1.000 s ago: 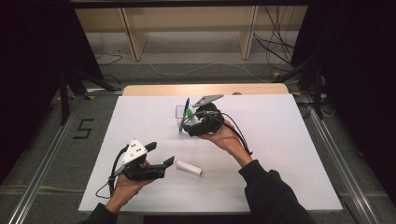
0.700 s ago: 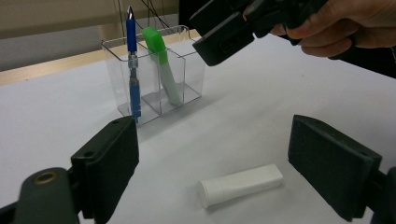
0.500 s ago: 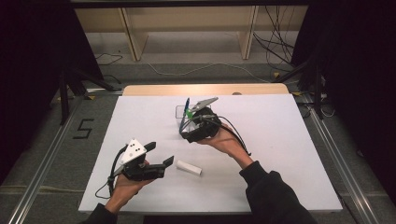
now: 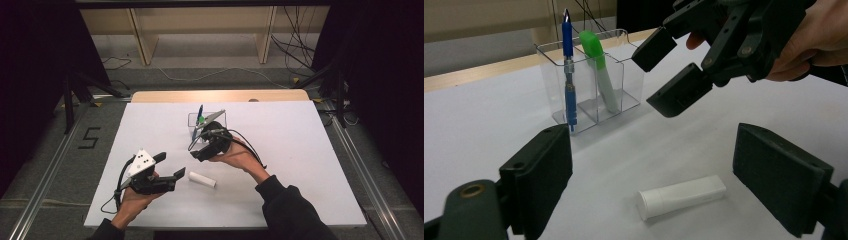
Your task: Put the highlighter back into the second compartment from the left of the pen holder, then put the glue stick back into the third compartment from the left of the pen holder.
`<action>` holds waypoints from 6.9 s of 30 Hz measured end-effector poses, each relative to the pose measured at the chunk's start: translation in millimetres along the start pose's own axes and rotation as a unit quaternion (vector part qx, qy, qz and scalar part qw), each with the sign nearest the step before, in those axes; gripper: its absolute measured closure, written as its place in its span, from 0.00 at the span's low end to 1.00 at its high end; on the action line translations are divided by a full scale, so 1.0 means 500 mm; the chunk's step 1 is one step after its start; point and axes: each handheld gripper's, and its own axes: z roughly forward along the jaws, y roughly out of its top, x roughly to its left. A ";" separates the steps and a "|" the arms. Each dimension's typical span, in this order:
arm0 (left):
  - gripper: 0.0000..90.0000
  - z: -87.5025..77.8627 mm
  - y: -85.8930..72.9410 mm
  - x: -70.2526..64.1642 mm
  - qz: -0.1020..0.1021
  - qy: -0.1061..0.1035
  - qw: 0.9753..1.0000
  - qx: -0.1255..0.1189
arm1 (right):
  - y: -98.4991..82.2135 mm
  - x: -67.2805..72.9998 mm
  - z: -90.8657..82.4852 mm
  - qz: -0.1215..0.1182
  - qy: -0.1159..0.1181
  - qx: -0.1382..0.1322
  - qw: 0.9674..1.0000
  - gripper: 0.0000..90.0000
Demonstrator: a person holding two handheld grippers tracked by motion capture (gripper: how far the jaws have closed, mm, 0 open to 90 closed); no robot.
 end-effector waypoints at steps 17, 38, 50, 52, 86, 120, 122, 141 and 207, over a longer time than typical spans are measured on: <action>0.17 -0.006 -0.001 -0.001 -0.001 -0.002 1.000 -0.003 | -0.022 0.019 0.028 -0.019 0.021 0.050 0.998 0.23; 0.17 -0.009 -0.002 -0.002 -0.003 -0.002 1.000 -0.004 | -0.028 0.029 0.044 -0.029 0.026 0.079 0.996 0.24; 0.17 -0.011 -0.003 0.000 -0.003 0.001 1.000 -0.002 | -0.031 0.037 0.059 -0.036 0.035 0.099 0.994 0.25; 0.17 -0.012 -0.002 -0.001 0.000 0.002 1.000 0.000 | -0.032 0.039 0.062 -0.040 0.036 0.101 0.993 0.26; 0.16 -0.021 -0.003 -0.008 -0.002 -0.005 1.000 -0.009 | -0.053 0.060 0.126 -0.047 0.065 0.178 0.981 0.55; 0.16 -0.023 -0.002 -0.004 -0.006 -0.007 1.000 -0.012 | -0.049 0.069 0.129 -0.059 0.048 0.192 0.978 0.75; 0.16 -0.024 -0.002 -0.004 -0.008 -0.007 1.000 -0.013 | -0.046 0.063 0.121 -0.051 0.046 0.181 0.981 0.75; 0.16 -0.014 -0.008 0.003 -0.012 0.002 1.000 -0.006 | -0.034 -0.009 0.018 0.025 -0.006 0.002 1.000 0.75; 0.16 -0.005 -0.012 0.004 -0.005 0.005 1.000 -0.003 | 0.019 -0.165 -0.039 0.146 -0.146 -0.167 0.964 0.75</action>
